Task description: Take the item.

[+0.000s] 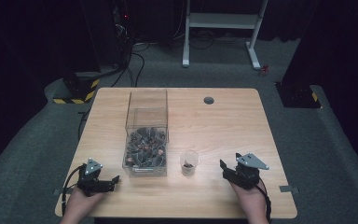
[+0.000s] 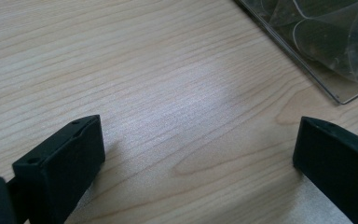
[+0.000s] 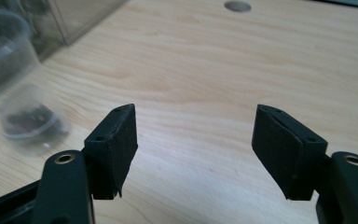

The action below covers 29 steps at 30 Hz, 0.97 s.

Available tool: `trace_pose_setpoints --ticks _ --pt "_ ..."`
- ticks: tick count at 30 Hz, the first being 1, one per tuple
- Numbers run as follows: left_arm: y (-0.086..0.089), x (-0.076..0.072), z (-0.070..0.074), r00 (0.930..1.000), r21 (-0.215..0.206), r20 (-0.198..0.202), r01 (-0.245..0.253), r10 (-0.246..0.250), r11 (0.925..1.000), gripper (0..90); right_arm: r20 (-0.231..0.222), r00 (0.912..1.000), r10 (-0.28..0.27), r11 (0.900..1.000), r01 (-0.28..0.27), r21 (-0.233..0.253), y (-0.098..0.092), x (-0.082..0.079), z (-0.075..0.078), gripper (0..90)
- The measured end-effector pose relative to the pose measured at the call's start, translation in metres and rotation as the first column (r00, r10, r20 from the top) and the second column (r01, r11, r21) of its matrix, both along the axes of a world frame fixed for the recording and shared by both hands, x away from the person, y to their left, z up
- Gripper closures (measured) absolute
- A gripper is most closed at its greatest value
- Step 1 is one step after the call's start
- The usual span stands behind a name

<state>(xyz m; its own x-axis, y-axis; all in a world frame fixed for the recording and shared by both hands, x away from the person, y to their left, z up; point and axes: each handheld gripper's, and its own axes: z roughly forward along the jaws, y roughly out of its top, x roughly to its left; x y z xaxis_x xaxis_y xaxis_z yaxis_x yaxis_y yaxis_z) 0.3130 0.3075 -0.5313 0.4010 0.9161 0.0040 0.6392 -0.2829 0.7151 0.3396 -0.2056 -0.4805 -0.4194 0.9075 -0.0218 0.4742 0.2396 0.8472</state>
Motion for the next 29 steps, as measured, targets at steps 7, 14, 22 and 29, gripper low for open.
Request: trace_pose_setpoints --ticks 7,14,22,29 --pt "0.0 0.0 0.0 1.0 0.0 0.0 0.0 0.0 1.0 2.3 -0.057 0.9971 -0.052 0.998 0.05 -0.032 -0.017 0.0 -0.019 26.9" --pt "0.0 0.0 0.0 1.0 -0.001 0.0 0.0 0.0 1.0 2.3 -0.119 0.9869 -0.109 0.993 0.102 -0.065 -0.03 0.002 -0.036 23.3" --pt "0.0 0.0 0.0 1.0 -0.001 0.0 0.0 0.0 1.0 2.4 -0.183 0.9673 -0.176 0.982 0.161 -0.094 -0.038 0.01 -0.044 20.0" --pt "0.0 0.0 0.0 1.0 -0.004 0.001 -0.002 0.002 1.0 2.3 -0.201 0.96 -0.195 0.98 0.18 -0.09 -0.033 0.013 -0.044 14.1"
